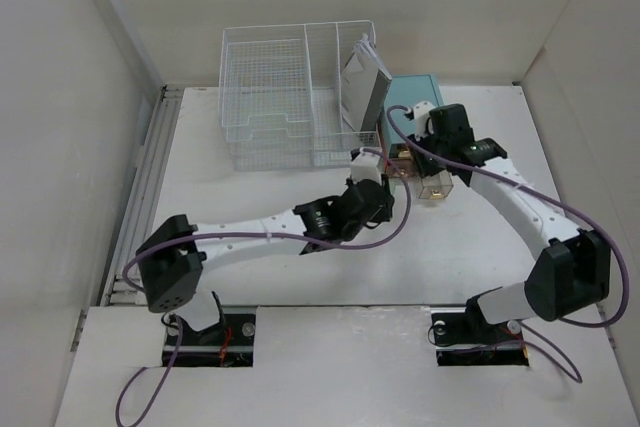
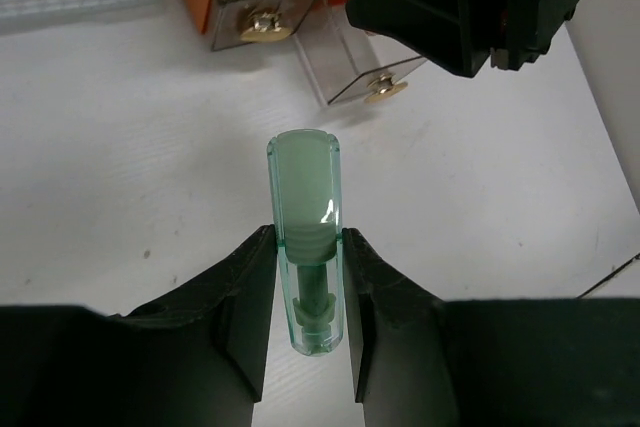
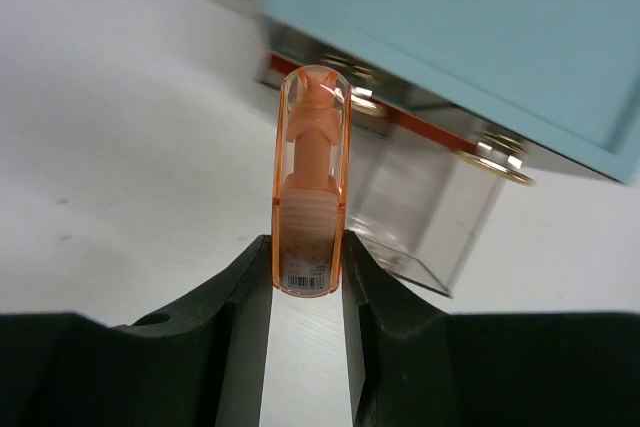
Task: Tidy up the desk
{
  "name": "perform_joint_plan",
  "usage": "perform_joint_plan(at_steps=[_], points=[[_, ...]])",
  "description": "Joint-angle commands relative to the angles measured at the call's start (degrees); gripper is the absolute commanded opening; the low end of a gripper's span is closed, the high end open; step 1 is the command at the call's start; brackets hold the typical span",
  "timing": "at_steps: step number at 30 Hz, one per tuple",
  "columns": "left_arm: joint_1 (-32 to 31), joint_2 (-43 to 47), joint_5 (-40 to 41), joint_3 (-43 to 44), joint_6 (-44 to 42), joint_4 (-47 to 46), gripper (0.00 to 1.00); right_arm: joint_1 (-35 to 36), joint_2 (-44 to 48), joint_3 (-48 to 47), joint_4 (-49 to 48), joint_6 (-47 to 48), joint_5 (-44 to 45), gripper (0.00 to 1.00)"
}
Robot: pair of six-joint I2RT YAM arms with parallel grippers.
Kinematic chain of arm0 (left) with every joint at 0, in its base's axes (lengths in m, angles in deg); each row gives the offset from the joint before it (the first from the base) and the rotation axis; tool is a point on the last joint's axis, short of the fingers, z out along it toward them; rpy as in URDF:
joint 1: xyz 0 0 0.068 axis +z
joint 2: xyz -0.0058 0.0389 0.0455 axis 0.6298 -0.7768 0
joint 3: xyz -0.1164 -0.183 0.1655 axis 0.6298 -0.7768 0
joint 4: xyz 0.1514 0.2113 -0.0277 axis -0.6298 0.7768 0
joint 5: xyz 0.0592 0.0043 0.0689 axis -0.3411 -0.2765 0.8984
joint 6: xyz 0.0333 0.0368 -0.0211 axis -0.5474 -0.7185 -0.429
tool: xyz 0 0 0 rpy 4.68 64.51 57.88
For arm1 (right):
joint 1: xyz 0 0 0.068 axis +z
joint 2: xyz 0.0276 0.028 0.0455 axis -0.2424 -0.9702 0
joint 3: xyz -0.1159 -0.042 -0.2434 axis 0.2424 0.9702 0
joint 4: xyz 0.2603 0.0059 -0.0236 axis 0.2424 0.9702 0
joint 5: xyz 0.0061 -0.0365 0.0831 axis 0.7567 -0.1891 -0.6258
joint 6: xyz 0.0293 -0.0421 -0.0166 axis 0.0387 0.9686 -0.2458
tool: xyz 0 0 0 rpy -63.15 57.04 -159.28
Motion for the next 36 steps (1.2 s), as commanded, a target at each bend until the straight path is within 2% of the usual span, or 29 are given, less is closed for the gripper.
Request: perform_joint_plan(at_steps=[1,4,11,18,22,25,26,30,32,36], points=[[2.52,-4.64,-5.15,7.26,-5.38,-5.04,0.00,-4.12,0.97,0.92,0.06,2.48,1.44,0.09],[3.32,-8.87,-7.44,13.58,-6.44,-5.75,0.00,-7.38,0.44,1.45,0.59,4.06,0.91,0.09],[7.53,-20.65,-14.56,25.45,-8.91,-6.27,0.00,-8.54,-2.98,1.45,0.06,4.59,-0.31,0.09],[8.60,-26.37,-18.43,30.56,-9.96,-6.19,0.00,-9.06,-5.71,1.45,0.67,5.12,-0.32,0.09],[9.21,-26.99,-19.66,31.10,-9.96,-5.66,0.00,-9.59,-6.76,1.45,0.67,5.12,0.73,0.14],[9.21,-27.52,-19.66,31.10,-9.96,-5.66,0.00,-9.59,-7.29,1.45,0.67,5.12,1.26,0.28],[9.21,-27.52,-19.66,31.10,-9.96,-5.66,0.00,-9.59,-7.29,1.45,0.67,5.12,1.26,0.40],[9.73,-27.52,-19.66,31.10,-9.96,-5.66,0.00,-10.64,-6.60,1.45,0.67,5.12,0.65,0.57],[9.74,-27.52,-19.66,31.10,-9.96,-5.66,0.00,-11.25,-5.89,2.07,0.67,5.12,0.04,0.62],[9.74,-28.74,-20.19,32.50,-10.49,-5.66,0.00,-12.48,-2.73,2.07,1.20,5.12,-1.98,0.60]])
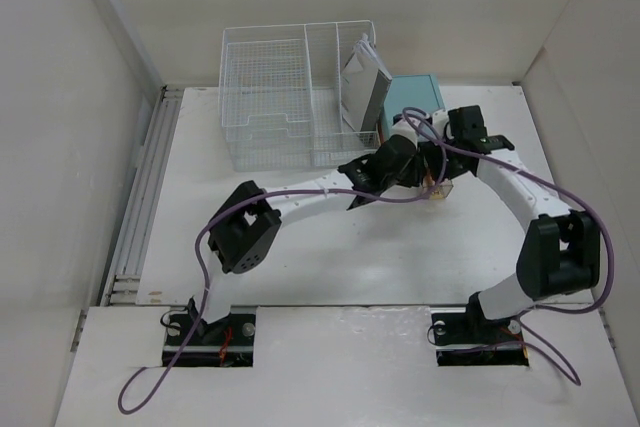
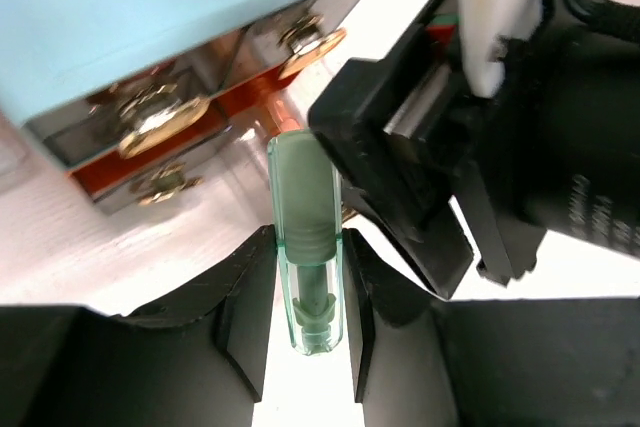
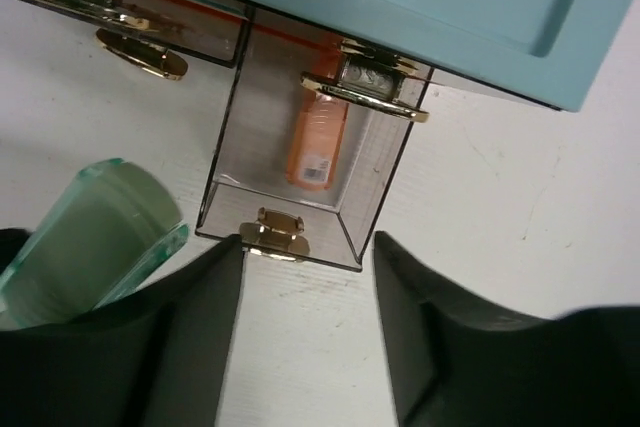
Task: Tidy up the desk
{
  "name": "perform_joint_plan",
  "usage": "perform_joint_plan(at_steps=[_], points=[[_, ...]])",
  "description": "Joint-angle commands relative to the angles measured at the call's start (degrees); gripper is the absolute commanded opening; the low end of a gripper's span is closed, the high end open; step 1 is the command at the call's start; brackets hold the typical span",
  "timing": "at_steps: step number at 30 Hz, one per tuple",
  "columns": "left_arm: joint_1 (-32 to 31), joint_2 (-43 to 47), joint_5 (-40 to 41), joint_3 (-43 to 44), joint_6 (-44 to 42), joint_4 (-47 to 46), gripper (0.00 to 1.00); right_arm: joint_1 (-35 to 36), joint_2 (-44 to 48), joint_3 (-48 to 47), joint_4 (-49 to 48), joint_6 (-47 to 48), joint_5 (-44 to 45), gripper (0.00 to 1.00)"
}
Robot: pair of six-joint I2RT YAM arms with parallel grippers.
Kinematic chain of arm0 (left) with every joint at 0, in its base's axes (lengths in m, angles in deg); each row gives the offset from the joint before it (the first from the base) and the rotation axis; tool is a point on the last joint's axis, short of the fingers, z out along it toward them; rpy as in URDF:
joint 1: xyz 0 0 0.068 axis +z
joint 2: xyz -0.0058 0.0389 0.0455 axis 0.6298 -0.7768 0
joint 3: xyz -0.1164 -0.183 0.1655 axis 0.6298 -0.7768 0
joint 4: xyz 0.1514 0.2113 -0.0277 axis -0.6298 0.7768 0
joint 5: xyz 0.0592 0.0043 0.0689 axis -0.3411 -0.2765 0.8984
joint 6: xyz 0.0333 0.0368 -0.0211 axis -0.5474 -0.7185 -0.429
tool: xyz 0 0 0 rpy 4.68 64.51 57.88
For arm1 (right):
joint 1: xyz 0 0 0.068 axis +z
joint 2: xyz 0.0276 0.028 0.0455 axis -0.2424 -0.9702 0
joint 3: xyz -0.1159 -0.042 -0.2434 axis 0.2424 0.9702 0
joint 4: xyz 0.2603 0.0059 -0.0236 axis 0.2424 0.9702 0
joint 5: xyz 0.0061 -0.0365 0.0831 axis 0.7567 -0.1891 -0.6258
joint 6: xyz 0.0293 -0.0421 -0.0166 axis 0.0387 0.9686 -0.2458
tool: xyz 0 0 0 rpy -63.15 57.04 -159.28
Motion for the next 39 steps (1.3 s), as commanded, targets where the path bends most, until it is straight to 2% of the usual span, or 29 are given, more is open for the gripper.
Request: perform_joint_plan(at_steps=[1,3,4,5,8,15,21,29,32,34,35,38,39], points=[[-0.05,-0.70,-1.59,4.42,-0.91,-2.58,0.00,-1.99,4.64,0.36,-0.50,-0.04,-2.62,0.55],[-0.05,-1.76,-2.29,6.26,-0.91,-2.05,0.00,-4.27,7.27,0.36,-0.50,-0.04,-3.15,0.45],[-0.05,-2.81,-2.82,6.79,-0.91,-2.05,0.00,-5.16,8.07,0.88,-0.50,-0.04,-3.85,0.30],[0.47,-2.82,-2.82,7.32,-0.91,-2.05,0.00,-6.13,8.86,0.89,-0.50,-0.04,-3.86,0.22],[0.48,-5.36,-3.96,9.42,-1.44,-2.05,0.00,-9.29,10.71,0.89,-0.50,-0.04,-6.13,0.05],[1.00,-9.67,-4.49,14.00,-1.97,-1.52,0.00,-13.34,13.35,0.89,0.11,-0.04,-9.39,0.05],[1.62,-13.36,-6.69,16.02,-3.55,-5.03,0.00,-14.92,13.88,0.89,1.16,0.57,-11.24,0.05],[2.67,-17.84,-8.80,21.03,-3.55,-4.78,0.00,-15.45,14.40,0.89,1.17,1.11,-13.09,0.05],[2.67,-18.55,-8.80,22.35,-4.08,-4.16,0.19,-15.45,14.40,0.89,1.69,1.11,-13.61,0.05],[3.20,-18.55,-8.80,22.35,-4.08,-4.16,0.43,-15.45,14.40,0.89,1.69,1.11,-13.61,0.07],[3.20,-18.55,-8.80,22.35,-4.60,-4.16,0.49,-15.45,14.40,0.89,1.69,1.63,-13.61,0.07],[3.20,-16.98,-8.80,21.13,-4.61,-4.16,0.63,-15.45,13.79,0.89,1.69,1.63,-14.14,0.08],[3.20,-15.49,-8.80,20.34,-5.21,-4.16,0.65,-15.97,13.79,0.89,1.69,1.63,-14.75,0.08]])
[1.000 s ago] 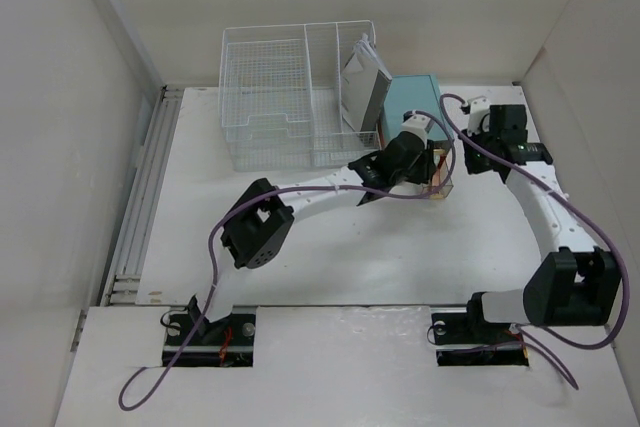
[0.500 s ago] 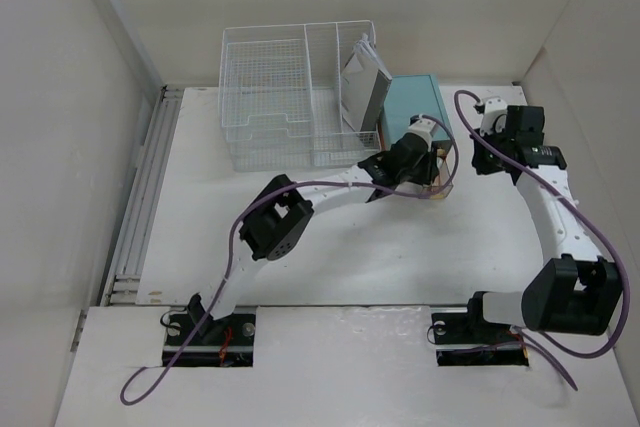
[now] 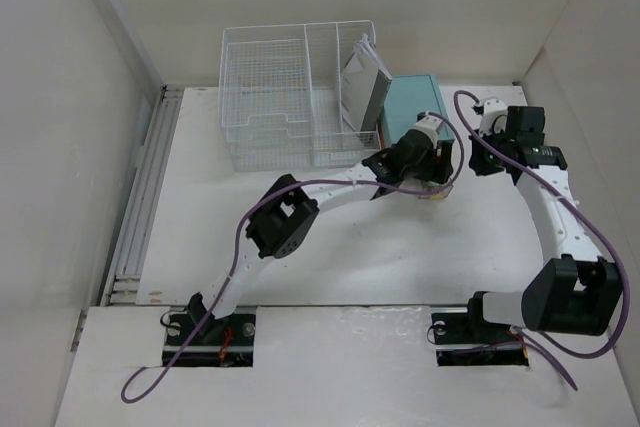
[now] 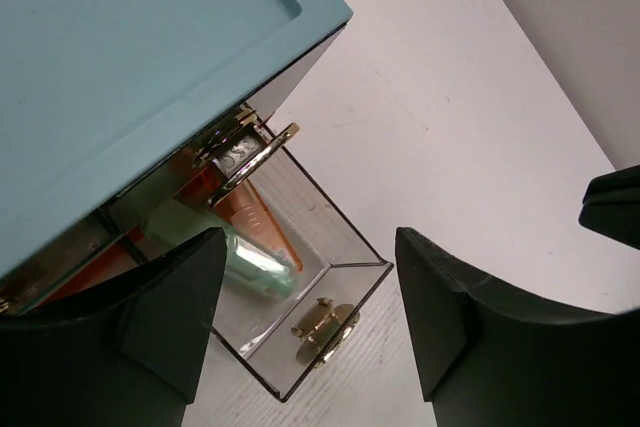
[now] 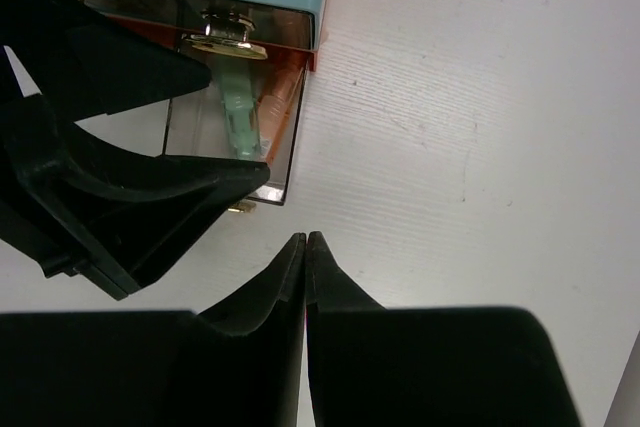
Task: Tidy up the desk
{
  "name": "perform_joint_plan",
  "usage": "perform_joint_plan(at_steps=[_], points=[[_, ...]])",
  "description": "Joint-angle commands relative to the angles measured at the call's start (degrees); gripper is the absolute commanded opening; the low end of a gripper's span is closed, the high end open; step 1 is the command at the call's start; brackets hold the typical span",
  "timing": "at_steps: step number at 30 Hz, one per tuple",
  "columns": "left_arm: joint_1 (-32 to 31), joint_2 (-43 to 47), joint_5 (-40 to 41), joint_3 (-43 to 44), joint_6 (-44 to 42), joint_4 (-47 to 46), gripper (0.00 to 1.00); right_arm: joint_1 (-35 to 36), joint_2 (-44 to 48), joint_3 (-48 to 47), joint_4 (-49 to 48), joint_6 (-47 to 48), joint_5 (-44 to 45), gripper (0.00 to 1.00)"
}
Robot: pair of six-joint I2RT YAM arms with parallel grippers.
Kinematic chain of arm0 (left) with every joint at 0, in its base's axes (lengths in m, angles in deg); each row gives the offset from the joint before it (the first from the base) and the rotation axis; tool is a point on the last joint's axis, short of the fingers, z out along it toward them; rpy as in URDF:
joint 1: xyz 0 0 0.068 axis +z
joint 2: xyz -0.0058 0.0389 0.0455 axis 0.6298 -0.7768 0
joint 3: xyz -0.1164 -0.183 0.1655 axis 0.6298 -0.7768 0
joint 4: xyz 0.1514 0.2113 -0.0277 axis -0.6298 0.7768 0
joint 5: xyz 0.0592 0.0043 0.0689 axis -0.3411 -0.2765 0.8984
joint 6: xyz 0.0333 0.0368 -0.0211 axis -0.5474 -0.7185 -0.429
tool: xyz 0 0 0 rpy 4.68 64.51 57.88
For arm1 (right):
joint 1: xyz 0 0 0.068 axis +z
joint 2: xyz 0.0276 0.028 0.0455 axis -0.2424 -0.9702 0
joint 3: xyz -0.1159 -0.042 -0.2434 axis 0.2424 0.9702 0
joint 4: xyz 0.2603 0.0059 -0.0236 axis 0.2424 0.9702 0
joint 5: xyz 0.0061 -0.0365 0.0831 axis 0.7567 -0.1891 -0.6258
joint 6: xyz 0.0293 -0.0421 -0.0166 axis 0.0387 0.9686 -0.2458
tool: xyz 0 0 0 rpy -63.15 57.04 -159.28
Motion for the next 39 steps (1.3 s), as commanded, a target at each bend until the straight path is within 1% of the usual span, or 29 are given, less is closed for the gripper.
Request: perform_joint_plan(at_steps=[1,2,3,4,5,6,7,8,9,10,12,13,15,16,17,20,23,28,30,33,34,35,36,39], points=[[1.06,5.09,0.68,-0.45,-1.35,-1.75,0.66,-0.79,1.09,-0.03,0.29,0.72,-1.84,0.08],[1.06,6.05,1.21,-1.85,-1.35,-1.76,0.66,-0.79,1.09,-0.03,0.30,0.72,-2.36,0.08],[0.54,7.11,1.22,-2.82,-1.96,-2.45,0.62,-1.31,1.09,-0.03,0.30,0.72,-3.15,0.08],[-0.08,9.21,1.22,-3.88,-2.58,-2.98,0.56,-1.32,0.57,-0.03,0.82,0.72,-3.77,0.08],[-0.08,10.27,1.83,-4.84,-2.58,-3.60,0.48,-2.01,0.56,-0.03,0.83,0.72,-4.55,0.07],[-0.87,11.24,2.44,-6.59,-3.45,-3.60,0.40,-3.15,-0.05,-0.03,1.96,0.72,-6.65,0.05],[-1.40,13.08,2.45,-7.40,-3.98,-3.60,0.16,-3.86,-0.05,-0.03,2.49,0.72,-8.24,0.00],[-2.45,14.05,3.06,-8.36,-3.99,-3.08,0.05,-4.73,-0.84,-0.03,3.02,0.72,-9.82,0.00],[-3.07,15.28,3.93,-9.85,-4.60,-3.08,0.00,-5.70,-1.98,-0.55,3.72,0.72,-13.40,0.00],[-3.68,16.68,4.81,-14.21,-5.13,-3.60,0.00,-7.62,-2.77,-0.56,5.38,0.72,-15.70,0.00],[-4.92,21.78,7.62,-20.12,-5.65,-7.37,0.00,-9.83,-5.83,-1.08,7.49,2.73,-20.62,0.00],[-5.61,23.36,8.33,-25.37,-5.66,-8.43,0.00,-10.36,-7.16,-1.61,10.12,3.78,-23.52,0.00],[-5.62,27.23,9.04,-29.62,-5.13,-9.84,0.00,-10.98,-9.53,-3.01,11.71,5.02,-25.03,0.00],[-5.62,28.11,10.34,-33.12,-5.13,-10.37,0.00,-10.98,-12.16,-3.54,13.03,6.24,-28.43,0.00],[-5.62,28.91,10.88,-34.72,-4.43,-10.37,0.00,-10.98,-13.49,-3.54,15.39,7.21,-30.03,0.00],[-5.62,30.23,11.68,-39.72,-4.43,-11.60,0.00,-10.98,-18.94,-4.77,18.40,9.77,-33.29,0.00],[-5.62,31.29,11.68,-43.42,-3.81,-14.06,0.00,-10.98,-21.49,-4.77,18.40,10.30,-34.53,0.00],[-5.09,33.48,11.68,-45.37,-3.29,-15.73,0.00,-10.98,-24.58,-4.77,18.40,10.30,-36.37,0.00],[-5.09,34.09,11.68,-46.77,-3.29,-16.44,0.00,-10.98,-24.58,-4.16,16.48,7.84,-36.99,0.00],[-5.09,35.32,11.15,-47.48,-2.76,-17.23,0.00,-10.98,-21.96,-0.75,8.76,0.82,-35.94,0.00],[-5.09,35.33,11.15,-48.26,-2.24,-17.23,0.00,-10.98,-21.24,-0.12,4.56,-1.11,-33.42,0.00],[-5.09,36.03,10.63,-49.06,-2.23,-17.75,0.00,-10.46,-21.24,0.49,2.78,-2.61,-32.61,0.00],[-5.09,36.73,10.62,-49.06,-2.23,-17.75,0.00,-10.46,-20.54,1.02,1.28,-5.67,-31.99,0.00],[-5.09,38.14,10.62,-50.47,-1.62,-18.37,0.00,-10.46,-21.93,1.03,-1.11,-9.03,-29.97,0.00]])
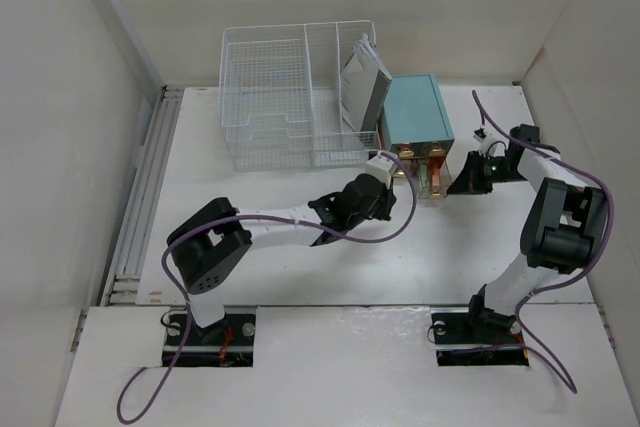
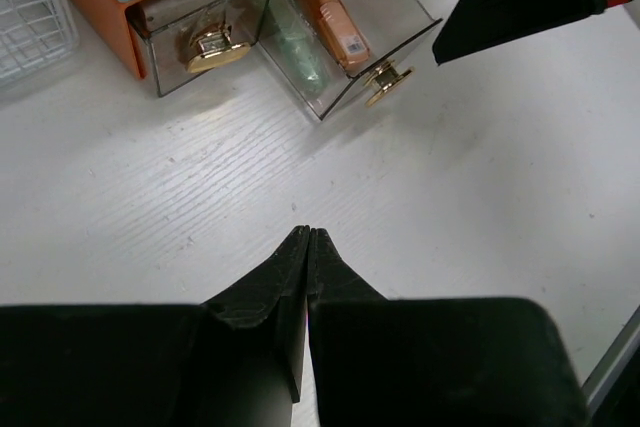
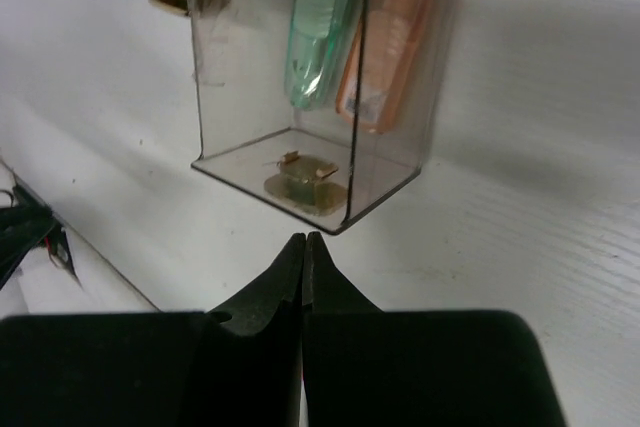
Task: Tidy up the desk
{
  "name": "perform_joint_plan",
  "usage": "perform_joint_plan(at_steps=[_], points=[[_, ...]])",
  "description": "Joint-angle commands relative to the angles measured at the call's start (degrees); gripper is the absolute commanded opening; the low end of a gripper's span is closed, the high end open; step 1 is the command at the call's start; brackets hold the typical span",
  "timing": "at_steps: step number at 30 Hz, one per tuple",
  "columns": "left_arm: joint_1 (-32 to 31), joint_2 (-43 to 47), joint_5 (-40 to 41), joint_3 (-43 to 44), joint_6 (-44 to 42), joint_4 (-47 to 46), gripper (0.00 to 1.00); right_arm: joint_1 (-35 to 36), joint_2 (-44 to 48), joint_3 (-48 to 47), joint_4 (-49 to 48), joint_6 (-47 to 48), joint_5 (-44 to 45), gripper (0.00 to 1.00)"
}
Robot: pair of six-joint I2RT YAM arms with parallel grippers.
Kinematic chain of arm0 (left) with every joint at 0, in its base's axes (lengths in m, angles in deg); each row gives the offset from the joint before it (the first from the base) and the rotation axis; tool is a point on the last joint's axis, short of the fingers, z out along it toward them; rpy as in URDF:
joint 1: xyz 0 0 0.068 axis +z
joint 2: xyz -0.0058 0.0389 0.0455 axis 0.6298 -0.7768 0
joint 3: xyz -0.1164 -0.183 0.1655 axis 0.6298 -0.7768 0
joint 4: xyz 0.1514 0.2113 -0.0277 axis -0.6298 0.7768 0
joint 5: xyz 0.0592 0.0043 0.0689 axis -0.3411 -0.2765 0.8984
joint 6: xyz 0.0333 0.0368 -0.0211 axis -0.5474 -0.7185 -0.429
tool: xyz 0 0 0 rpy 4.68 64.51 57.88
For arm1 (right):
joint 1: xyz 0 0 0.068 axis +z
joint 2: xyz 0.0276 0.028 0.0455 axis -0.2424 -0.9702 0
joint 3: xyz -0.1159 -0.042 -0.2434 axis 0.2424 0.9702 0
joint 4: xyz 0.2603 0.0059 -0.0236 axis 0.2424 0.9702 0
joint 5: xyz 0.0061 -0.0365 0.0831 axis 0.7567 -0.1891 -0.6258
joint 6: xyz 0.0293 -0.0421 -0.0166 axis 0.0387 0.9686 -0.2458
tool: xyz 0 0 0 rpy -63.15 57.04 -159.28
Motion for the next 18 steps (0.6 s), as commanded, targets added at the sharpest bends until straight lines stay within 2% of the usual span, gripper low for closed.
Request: perform_joint_plan(at_steps=[1,5,9,10,13,14,17,18], points=[[-0.09,4.35,-0.31,-0.94,1.09,-3.79,0.00,0.54,0.49,0.13,-7.73,-7.07,1.77,0.00],[-0.09,5.49,-0.31,-1.56,1.09,-3.79,0.00,0.54,-0.13,0.83,-13.88,-12.34,5.28,0.00],[-0.09,4.71,-0.31,-1.56,1.09,-3.79,0.07,1.59,-2.41,0.13,-15.81,-14.36,5.82,0.00],[-0.09,4.09,-0.31,-1.04,1.09,-3.79,0.16,2.11,-2.42,-0.39,-16.43,-14.37,5.82,0.00],[0.44,2.51,-0.83,0.37,1.09,-3.79,0.25,2.64,-3.65,-0.40,-19.32,-16.65,5.82,0.00],[0.44,1.37,-0.83,0.38,1.79,-3.79,0.33,2.65,-4.26,-1.01,-19.34,-17.79,5.82,0.00],[1.58,-1.43,-1.89,1.87,2.85,-3.79,0.42,3.35,-6.81,-3.38,-19.95,-18.33,4.77,0.00],[2.28,-2.06,-2.76,2.48,2.85,-3.79,0.42,3.35,-7.33,-4.43,-19.95,-19.11,4.76,0.00]])
